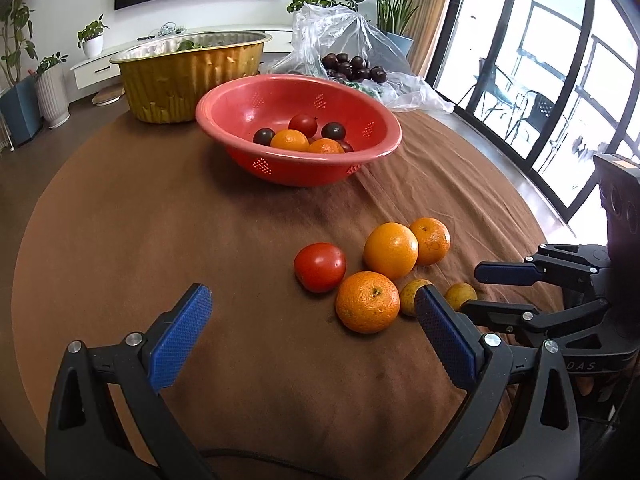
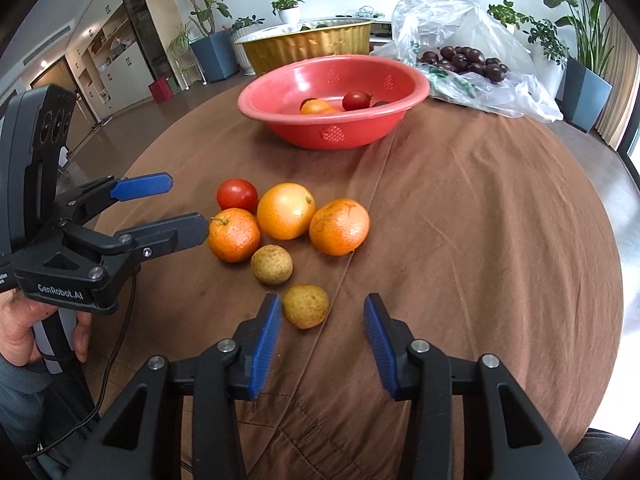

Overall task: Organize fruits
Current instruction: 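Move both open tools back to the fruit pile, then grasp a brown pear with the right tool while the left tool grasps an orange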

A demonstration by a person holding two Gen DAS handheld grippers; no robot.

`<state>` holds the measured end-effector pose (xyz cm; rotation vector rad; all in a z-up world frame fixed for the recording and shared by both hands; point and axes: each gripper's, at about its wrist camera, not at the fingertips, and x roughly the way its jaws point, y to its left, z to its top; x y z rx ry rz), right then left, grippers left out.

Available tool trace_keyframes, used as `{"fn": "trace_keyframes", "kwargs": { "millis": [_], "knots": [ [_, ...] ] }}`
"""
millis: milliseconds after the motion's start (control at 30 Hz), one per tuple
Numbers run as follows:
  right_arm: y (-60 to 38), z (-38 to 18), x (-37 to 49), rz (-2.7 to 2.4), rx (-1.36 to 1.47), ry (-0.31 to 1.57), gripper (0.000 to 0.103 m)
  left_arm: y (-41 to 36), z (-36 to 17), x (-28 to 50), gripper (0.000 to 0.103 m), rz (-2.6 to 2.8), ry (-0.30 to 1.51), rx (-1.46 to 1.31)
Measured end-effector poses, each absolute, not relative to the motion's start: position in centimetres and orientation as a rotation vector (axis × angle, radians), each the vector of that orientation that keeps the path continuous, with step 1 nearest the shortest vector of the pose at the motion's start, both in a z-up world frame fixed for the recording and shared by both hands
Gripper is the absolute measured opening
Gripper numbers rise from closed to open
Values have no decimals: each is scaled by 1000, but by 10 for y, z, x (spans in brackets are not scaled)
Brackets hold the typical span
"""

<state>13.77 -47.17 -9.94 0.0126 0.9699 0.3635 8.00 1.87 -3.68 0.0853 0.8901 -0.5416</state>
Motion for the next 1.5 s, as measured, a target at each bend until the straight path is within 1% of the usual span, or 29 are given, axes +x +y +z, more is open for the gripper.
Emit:
{"fn": "trace_keyframes", "kwargs": {
  "millis": [233,467,700,900,933,967,1000,1067,1100,1167,1200,1233,1333,1367,1500],
  "knots": [
    [-463,-103,136,374,-30,971,41,15,-39,79,102,-544,901,108],
    [-460,-109,138,374,-58,983,39,10,-45,79,102,-546,919,137],
    [-462,-109,138,387,-42,968,30,4,-52,79,102,-548,934,168],
    [-472,-104,135,380,-1,948,30,2,-54,77,102,-566,934,162],
    [-474,-103,135,376,10,944,30,0,-54,77,100,-569,936,164],
    [-478,-102,135,371,25,938,30,-1,-54,77,93,-573,938,166],
    [-480,-101,135,367,35,935,30,-2,-54,76,88,-580,940,164],
    [-485,-100,135,362,56,929,30,-5,-53,76,71,-592,942,155],
    [-486,-100,136,363,61,928,30,-6,-53,77,69,-596,943,152],
    [-487,-100,136,364,68,926,30,-8,-55,78,67,-598,949,152],
    [-487,-100,135,367,69,925,30,-9,-55,78,65,-602,954,152],
    [-487,-100,135,369,71,923,30,-10,-57,78,57,-607,957,152],
    [-488,-100,135,373,78,920,30,-13,-57,78,50,-619,959,153],
    [-488,-100,136,373,80,920,30,-14,-57,78,46,-626,960,151],
    [-488,-101,135,375,86,923,30,-15,-58,79,44,-635,961,145]
  ]
}}
